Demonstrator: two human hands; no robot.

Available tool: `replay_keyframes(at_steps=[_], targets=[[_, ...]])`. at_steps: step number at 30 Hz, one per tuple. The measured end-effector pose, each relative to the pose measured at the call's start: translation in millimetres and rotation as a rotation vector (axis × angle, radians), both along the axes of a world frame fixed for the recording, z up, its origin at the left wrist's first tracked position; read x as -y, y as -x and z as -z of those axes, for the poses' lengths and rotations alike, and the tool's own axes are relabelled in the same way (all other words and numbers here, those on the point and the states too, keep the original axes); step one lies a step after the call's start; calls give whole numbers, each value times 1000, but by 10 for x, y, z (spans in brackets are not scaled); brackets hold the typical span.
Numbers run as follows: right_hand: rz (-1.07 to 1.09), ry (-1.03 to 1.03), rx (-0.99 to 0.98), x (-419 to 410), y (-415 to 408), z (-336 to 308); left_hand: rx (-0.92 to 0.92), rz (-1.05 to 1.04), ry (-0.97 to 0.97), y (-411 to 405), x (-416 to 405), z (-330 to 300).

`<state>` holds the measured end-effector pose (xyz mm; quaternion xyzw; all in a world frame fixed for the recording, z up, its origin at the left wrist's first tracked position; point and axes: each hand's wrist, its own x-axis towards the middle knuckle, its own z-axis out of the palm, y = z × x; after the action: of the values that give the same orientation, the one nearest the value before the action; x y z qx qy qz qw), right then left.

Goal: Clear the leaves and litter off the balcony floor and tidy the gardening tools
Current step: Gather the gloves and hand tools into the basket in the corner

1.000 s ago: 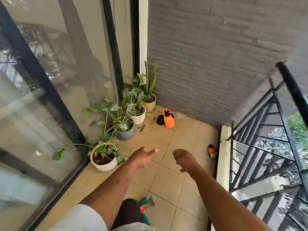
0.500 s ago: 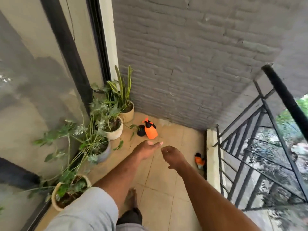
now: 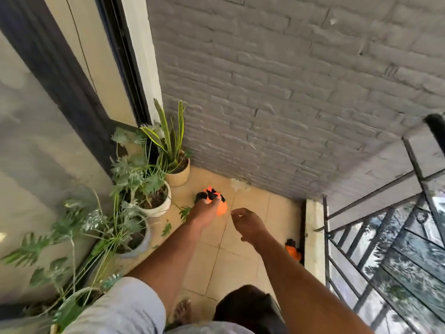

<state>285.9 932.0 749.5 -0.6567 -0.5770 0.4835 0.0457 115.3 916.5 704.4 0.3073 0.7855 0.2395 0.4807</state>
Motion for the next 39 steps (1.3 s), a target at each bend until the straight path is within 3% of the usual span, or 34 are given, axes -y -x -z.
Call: replay_keyframes(at_steps=[9, 14, 17, 23, 27, 30, 36, 39], targets=[[-133, 53, 75, -1709, -45, 812, -44, -2, 124, 152, -1069, 580], [-198, 167, 148, -2519, 22, 1312, 63, -91, 267, 55, -1598, 1019], [-264, 199, 186, -2890, 66, 1682, 105, -215, 320, 35, -1964, 1497], [-382, 223, 261, -3626, 359, 3027, 166, -284, 406, 153, -2744, 2889], [-422, 229, 265, -3941, 755, 4061, 158, -383, 394, 442, -3205, 3846], [-525, 248, 292, -4081, 1084, 4900, 91, -462, 281, 699, -3426, 4509], [-771, 323, 552, -4106, 1439, 5842, 115, -336, 229, 839, -3538, 5393], [-779, 318, 560, -4016, 1447, 6044, 191, -381, 235, 773, -3506, 5463]])
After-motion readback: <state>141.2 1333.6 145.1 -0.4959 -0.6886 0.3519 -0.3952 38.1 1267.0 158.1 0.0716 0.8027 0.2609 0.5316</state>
